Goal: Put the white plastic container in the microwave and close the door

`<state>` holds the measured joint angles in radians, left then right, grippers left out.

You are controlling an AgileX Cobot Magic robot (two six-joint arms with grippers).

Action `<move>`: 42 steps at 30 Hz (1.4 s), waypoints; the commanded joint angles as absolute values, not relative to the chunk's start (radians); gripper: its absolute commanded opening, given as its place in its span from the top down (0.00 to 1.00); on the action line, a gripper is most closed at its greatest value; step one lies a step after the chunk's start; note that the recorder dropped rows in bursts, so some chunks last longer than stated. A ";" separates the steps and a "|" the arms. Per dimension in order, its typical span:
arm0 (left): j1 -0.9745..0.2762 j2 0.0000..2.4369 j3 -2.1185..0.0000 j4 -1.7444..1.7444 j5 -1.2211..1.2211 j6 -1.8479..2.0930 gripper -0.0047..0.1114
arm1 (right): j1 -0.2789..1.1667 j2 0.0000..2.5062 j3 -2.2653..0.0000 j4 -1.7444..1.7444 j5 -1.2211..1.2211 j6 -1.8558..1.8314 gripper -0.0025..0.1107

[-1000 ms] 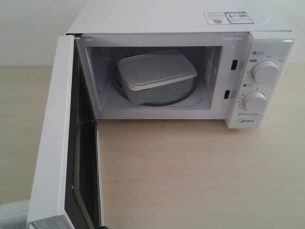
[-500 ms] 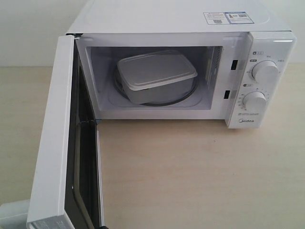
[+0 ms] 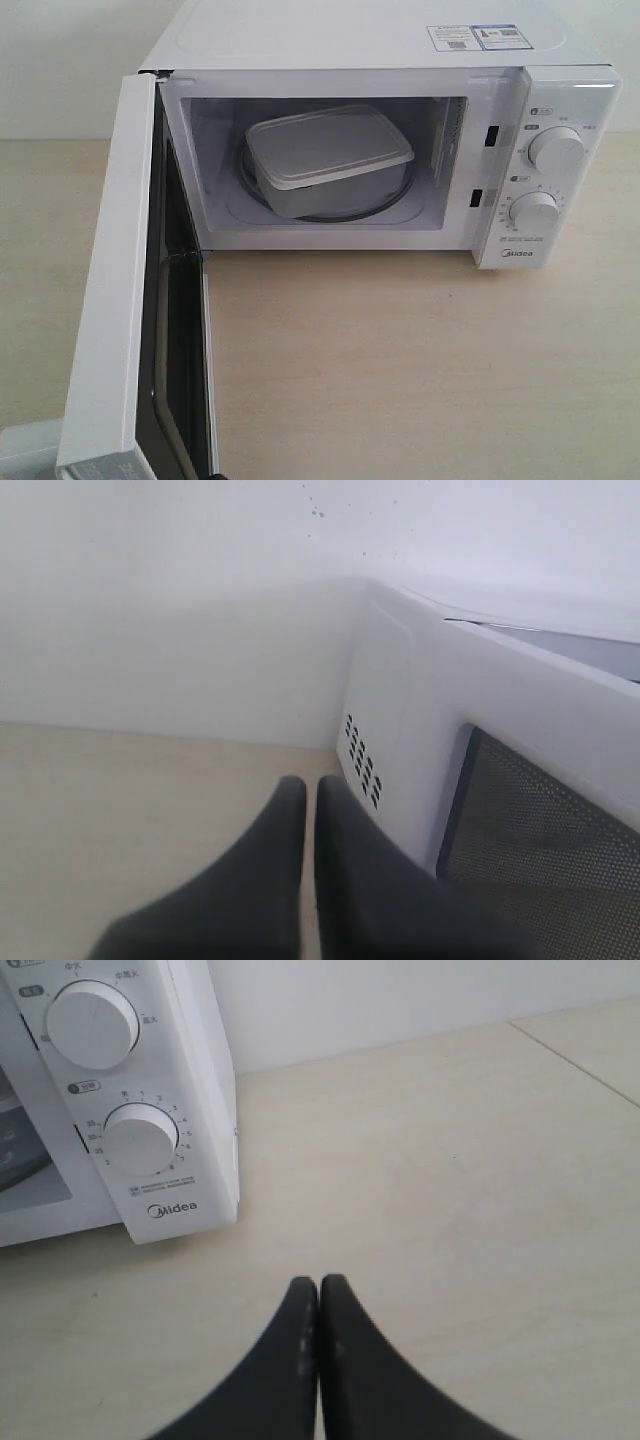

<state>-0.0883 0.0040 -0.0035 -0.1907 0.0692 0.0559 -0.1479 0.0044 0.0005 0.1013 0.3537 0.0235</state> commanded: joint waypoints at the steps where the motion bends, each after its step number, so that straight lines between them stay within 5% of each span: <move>1: -0.091 0.000 0.000 -0.203 0.052 0.058 0.92 | -0.151 0.000 0.000 0.097 0.341 0.021 0.98; 11: -0.091 0.000 -0.021 -0.206 -0.236 -0.026 0.92 | -0.144 0.000 0.000 0.097 0.341 0.021 0.98; 28: -0.091 0.417 -0.534 -0.160 0.305 -0.026 0.92 | -0.129 0.000 0.000 -0.037 0.303 -0.011 0.98; 42: -0.091 0.478 -0.549 -0.160 0.181 -0.026 0.92 | -0.129 0.000 0.000 0.035 0.158 0.026 0.98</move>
